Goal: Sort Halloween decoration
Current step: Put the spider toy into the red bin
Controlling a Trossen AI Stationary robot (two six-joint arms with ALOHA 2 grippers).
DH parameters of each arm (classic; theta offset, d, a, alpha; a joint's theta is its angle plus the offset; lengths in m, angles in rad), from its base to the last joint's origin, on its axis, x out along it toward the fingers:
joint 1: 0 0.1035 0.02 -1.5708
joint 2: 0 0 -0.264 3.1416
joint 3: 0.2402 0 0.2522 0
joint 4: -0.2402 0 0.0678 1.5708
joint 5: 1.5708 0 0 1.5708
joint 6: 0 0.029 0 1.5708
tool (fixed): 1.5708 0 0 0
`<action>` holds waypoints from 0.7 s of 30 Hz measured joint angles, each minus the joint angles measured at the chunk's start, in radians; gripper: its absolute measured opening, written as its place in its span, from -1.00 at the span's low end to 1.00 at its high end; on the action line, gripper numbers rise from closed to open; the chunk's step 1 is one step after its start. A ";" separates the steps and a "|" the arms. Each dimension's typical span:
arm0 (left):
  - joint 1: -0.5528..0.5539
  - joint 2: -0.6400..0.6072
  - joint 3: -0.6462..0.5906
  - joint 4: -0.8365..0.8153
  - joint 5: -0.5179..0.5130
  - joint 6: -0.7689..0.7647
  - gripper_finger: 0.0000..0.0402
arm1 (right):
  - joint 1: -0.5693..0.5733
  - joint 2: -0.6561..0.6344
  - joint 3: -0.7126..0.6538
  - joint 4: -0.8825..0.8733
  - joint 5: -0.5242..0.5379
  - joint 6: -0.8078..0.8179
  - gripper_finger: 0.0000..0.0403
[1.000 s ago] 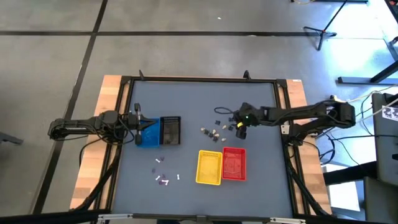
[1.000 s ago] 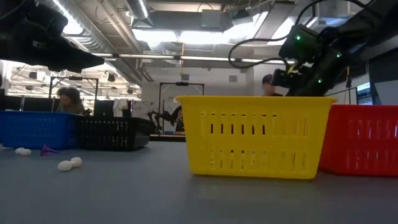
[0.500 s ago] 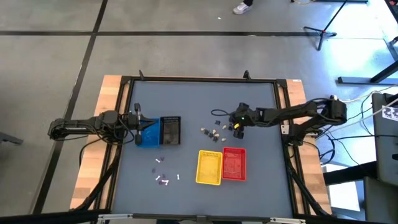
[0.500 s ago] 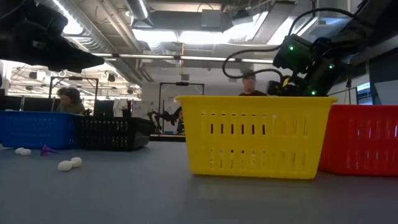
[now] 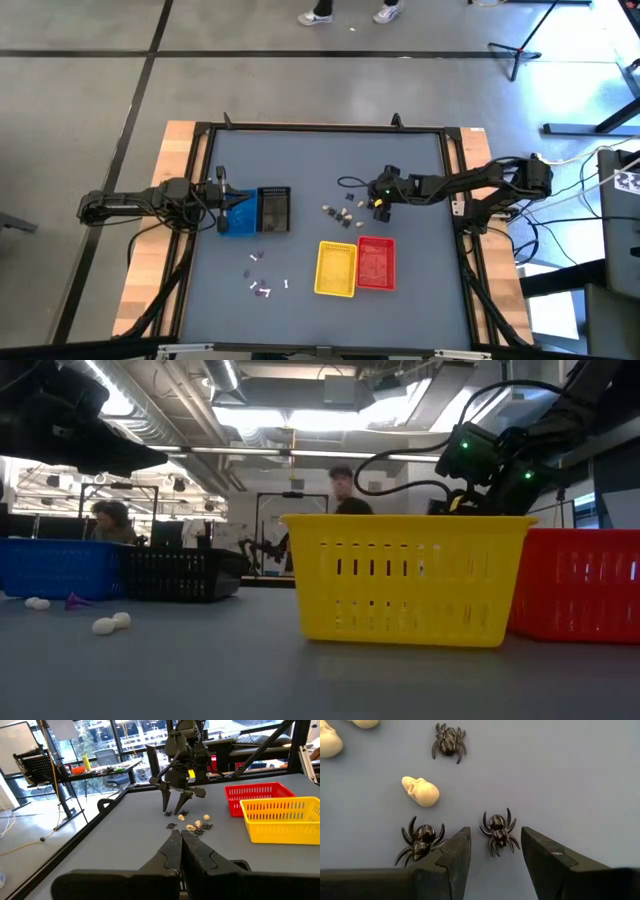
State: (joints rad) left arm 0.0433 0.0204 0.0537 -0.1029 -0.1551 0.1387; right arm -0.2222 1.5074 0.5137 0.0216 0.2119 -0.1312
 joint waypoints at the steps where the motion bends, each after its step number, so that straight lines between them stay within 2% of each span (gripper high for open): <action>1: 0.000 0.000 0.000 0.000 0.000 0.000 -1.00 | -0.003 0.000 0.000 -0.001 -0.002 0.016 -0.12; 6: 0.000 0.000 0.000 0.000 0.000 0.000 -1.00 | -0.053 0.001 -0.001 -0.008 -0.063 0.126 -0.12; 13: 0.000 0.000 0.000 0.000 0.000 -0.025 -1.00 | -0.116 0.002 -0.001 -0.009 -0.176 0.139 -0.12; 21: 0.000 0.000 0.000 0.000 0.000 -0.031 -1.00 | -0.115 0.002 -0.002 -0.011 -0.179 0.138 -0.12</action>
State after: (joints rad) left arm 0.0433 0.0204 0.0540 -0.1032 -0.1551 0.1074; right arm -0.3374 1.5093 0.5117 0.0102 0.0334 0.0071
